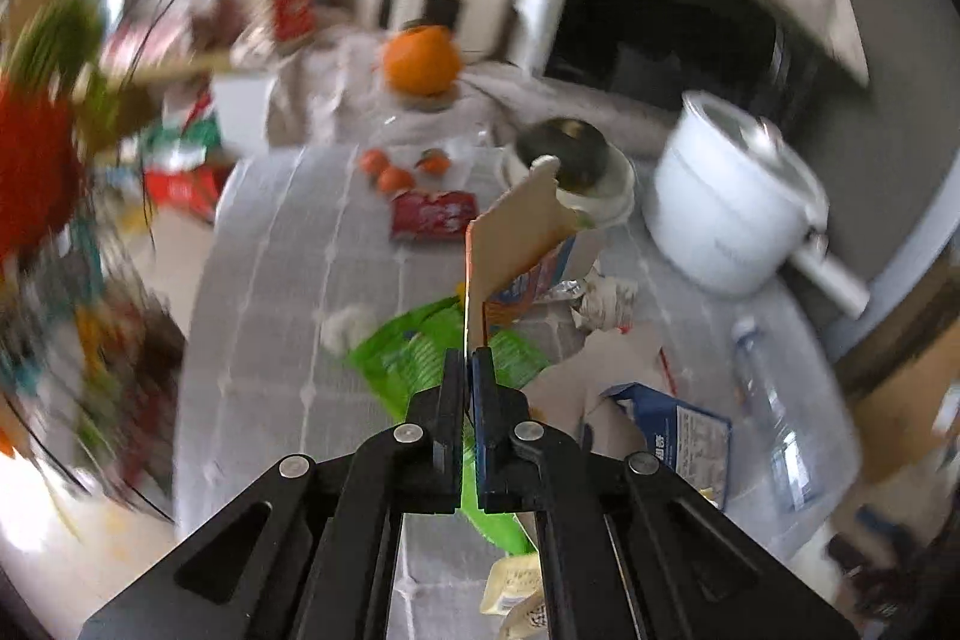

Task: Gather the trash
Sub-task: 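Grasp the torn brown cardboard box with the left tool while the right tool reaches toward the yellow snack bag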

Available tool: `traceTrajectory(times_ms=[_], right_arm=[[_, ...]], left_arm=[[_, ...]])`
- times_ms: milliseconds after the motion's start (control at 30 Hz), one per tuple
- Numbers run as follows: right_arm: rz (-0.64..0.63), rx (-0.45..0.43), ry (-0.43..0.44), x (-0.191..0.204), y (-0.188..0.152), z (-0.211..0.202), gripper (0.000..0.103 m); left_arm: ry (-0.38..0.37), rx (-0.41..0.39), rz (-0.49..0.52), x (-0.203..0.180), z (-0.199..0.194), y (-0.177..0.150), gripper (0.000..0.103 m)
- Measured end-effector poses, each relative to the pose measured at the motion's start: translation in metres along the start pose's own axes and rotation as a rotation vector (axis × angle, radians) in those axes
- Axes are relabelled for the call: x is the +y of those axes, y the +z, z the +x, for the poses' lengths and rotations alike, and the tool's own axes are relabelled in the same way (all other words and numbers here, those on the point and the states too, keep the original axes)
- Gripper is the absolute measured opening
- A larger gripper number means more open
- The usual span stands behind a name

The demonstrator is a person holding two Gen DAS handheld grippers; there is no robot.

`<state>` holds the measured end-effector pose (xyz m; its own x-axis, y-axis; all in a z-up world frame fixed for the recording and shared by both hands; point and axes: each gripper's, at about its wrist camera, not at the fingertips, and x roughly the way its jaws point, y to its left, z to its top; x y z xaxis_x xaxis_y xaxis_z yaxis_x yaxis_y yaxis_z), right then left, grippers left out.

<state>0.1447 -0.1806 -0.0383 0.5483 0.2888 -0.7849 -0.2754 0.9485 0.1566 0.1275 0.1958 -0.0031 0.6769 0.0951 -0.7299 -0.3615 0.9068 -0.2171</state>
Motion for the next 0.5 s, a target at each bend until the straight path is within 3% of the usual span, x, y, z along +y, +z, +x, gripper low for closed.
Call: traceTrajectory(times_ms=[133, 267, 500], right_arm=[[-0.017, 0.038, 0.137, 0.019, 0.001, 0.018, 0.103], [-0.032, 0.095, 0.307, 0.040, 0.003, 0.044, 0.091], [-0.089, 0.074, 0.332, 0.067, 0.009, 0.078, 0.081]], left_arm=[[-0.088, -0.032, -0.114, 0.035, -0.001, -0.023, 0.002], [-0.186, -0.042, -0.167, 0.053, -0.009, -0.025, 0.001], [-0.251, -0.032, -0.196, 0.074, -0.011, -0.026, 0.001]])
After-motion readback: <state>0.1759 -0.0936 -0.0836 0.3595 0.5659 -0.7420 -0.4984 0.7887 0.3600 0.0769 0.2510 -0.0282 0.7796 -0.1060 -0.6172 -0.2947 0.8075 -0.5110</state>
